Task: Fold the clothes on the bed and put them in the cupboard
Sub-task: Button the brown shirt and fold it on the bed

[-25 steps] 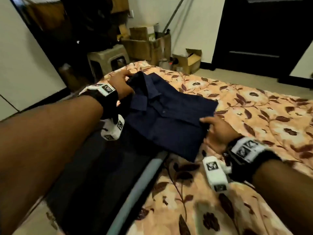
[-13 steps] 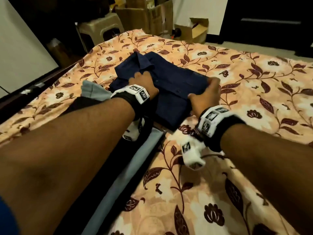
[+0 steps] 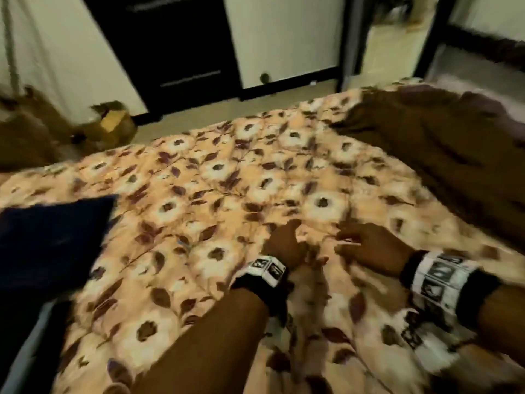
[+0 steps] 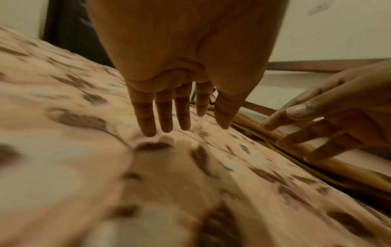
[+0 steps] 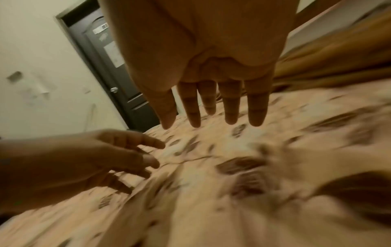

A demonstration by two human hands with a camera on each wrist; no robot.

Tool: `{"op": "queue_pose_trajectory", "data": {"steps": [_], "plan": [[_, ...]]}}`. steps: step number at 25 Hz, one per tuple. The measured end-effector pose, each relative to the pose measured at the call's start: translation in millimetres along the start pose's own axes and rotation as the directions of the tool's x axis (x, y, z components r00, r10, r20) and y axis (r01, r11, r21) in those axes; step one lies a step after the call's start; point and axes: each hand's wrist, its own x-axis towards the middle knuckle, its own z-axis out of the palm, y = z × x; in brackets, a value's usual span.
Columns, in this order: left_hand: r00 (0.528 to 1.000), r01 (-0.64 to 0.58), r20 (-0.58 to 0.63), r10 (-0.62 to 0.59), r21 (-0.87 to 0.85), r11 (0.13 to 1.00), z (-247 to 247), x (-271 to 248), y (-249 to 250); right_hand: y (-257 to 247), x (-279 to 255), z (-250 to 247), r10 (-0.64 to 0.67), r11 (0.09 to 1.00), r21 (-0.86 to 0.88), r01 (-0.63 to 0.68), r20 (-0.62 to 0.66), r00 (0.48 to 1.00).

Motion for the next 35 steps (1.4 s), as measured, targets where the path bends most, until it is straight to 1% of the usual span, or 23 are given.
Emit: {"op": "queue_pose_trajectory", "data": {"steps": [1,3,6,8,9,11,12,13,15,16,18,19,20,22,24,26,27,29,30,31,33,34,35], "plan": [[0.996,-0.058,0.075,0.057,0.02,0.998,44,3,43,50,-27,-32,0.106,0.994,-0.013,-0.106,-0.033,0.994],[0.968,-0.17,0.198,0.156,0.053,0.984,121,6,131,142,-83,-95,0.284,0.958,-0.016,-0.287,-0.105,0.953],[0.916,-0.309,0.298,0.268,0.099,0.946,201,2,238,239,-159,-172,0.419,0.908,0.112,-0.404,-0.199,0.886],[0.882,-0.401,0.311,0.354,0.103,0.91,232,2,286,285,-188,-195,0.383,0.922,0.074,-0.38,-0.31,0.87],[0.859,-0.447,0.324,0.397,0.093,0.89,245,2,307,305,-199,-199,0.363,0.927,0.019,-0.375,-0.294,0.884],[0.812,-0.518,0.389,0.435,0.137,0.845,262,-3,336,326,-207,-191,0.403,0.913,0.019,-0.408,-0.21,0.891],[0.805,-0.531,0.41,0.429,0.174,0.829,268,-7,343,332,-206,-180,0.396,0.914,0.012,-0.405,-0.246,0.885],[0.804,-0.526,0.428,0.413,0.187,0.83,271,-8,343,333,-202,-171,0.371,0.919,-0.005,-0.394,-0.329,0.868],[0.803,-0.517,0.431,0.411,0.161,0.841,264,-15,340,319,-192,-160,0.284,0.94,-0.05,-0.338,-0.433,0.856],[0.813,-0.507,0.39,0.432,0.113,0.854,257,-20,337,305,-190,-158,0.212,0.965,-0.043,-0.259,-0.452,0.867],[0.861,-0.465,0.178,0.477,-0.104,0.879,237,-32,329,270,-188,-162,0.026,0.997,0.073,0.011,-0.487,0.873],[0.877,-0.456,0.046,0.478,-0.226,0.861,223,-41,322,244,-191,-166,-0.068,0.981,0.125,0.149,-0.497,0.865],[0.894,-0.443,-0.089,0.439,-0.33,0.834,206,-56,312,216,-196,-169,-0.157,0.95,0.163,0.267,-0.492,0.856],[0.919,-0.38,-0.291,0.265,-0.479,0.791,164,-102,298,163,-203,-172,-0.311,0.889,0.169,0.426,-0.458,0.832],[0.911,-0.369,-0.381,0.159,-0.578,0.728,124,-153,267,123,-204,-165,-0.421,0.881,0.016,0.473,-0.428,0.8],[0.867,-0.431,-0.488,0.1,-0.635,0.641,90,-218,234,86,-207,-143,-0.471,0.874,-0.083,0.479,-0.388,0.792],[0.85,-0.446,-0.525,0.049,-0.666,0.598,79,-251,217,64,-214,-126,-0.481,0.87,-0.078,0.487,-0.352,0.803],[0.831,-0.472,-0.555,-0.04,-0.742,0.477,66,-303,181,20,-236,-84,-0.488,0.861,0.02,0.508,-0.251,0.836],[0.83,-0.488,-0.557,-0.032,-0.752,0.444,66,-324,159,2,-250,-60,-0.5,0.853,0.038,0.521,-0.224,0.836],[0.819,-0.498,-0.572,-0.047,-0.75,0.436,69,-344,136,-11,-261,-34,-0.509,0.848,0.035,0.529,-0.226,0.831],[0.791,-0.503,-0.607,-0.079,-0.718,0.481,73,-375,101,-26,-286,4,-0.489,0.859,0.041,0.511,-0.235,0.84],[0.786,-0.503,-0.615,-0.055,-0.689,0.522,71,-394,90,-33,-298,16,-0.459,0.861,0.146,0.486,-0.187,0.869],[0.803,-0.483,-0.596,-0.01,-0.661,0.574,72,-411,81,-36,-305,28,-0.442,0.846,0.263,0.463,-0.139,0.886]]}}
